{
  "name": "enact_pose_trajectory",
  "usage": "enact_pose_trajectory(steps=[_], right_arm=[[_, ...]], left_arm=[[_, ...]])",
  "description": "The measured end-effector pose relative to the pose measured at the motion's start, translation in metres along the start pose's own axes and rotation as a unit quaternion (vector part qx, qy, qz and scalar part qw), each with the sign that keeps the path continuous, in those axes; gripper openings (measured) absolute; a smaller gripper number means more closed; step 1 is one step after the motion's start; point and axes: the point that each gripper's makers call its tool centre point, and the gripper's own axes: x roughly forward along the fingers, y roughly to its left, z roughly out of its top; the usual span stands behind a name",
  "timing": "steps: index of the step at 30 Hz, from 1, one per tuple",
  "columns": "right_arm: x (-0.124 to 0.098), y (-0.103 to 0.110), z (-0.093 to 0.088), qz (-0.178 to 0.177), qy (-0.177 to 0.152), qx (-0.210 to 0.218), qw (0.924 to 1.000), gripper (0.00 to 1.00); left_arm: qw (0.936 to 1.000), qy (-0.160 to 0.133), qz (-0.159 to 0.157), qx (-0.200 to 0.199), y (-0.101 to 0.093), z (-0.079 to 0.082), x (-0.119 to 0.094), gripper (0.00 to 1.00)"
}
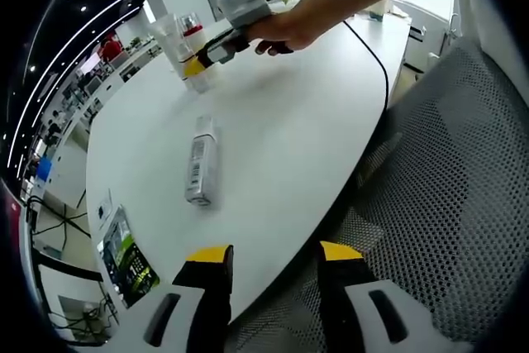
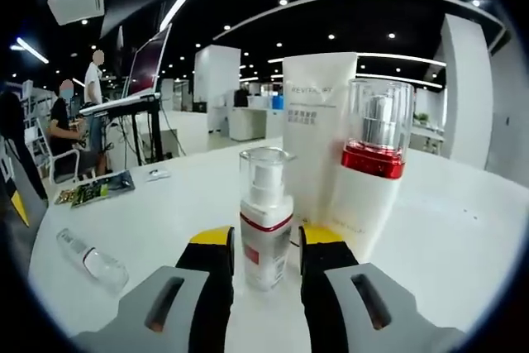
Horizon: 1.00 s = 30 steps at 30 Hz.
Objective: Arrange the skincare products in the storage area until every visible bottle or jar stands upright without overlapping.
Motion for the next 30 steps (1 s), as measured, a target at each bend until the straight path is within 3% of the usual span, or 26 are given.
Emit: enact_pose_trajectory(steps=[3,10,19,30], right_arm=[[0.000,-0.001,-0.001,-0.002,0.005,-0.005,1.0000,0.21],[0.005,-0.008,-0.001,-0.019,0.014,-0.005,0.9997,0.21],[0.002,-0.002,-0.001,-0.020,0.019,0.018,0.9995,0.27],[-0.008,-0.007,-0.001,-0.032,0.017,0.029,0.9989,0.19]], left_arm=[[1.0000,-0.002,0.001,0.000,0.000,0.000,0.000,0.42],[1.0000,-0.002,0.001,0.000,0.001,0.000,0.000,0.42],[1.0000,-0.001,0.001,0.000,0.001,0.000,0.000,0.42],[1.0000,0.001,0.000,0.004,0.000,0.000,0.000,0.41]])
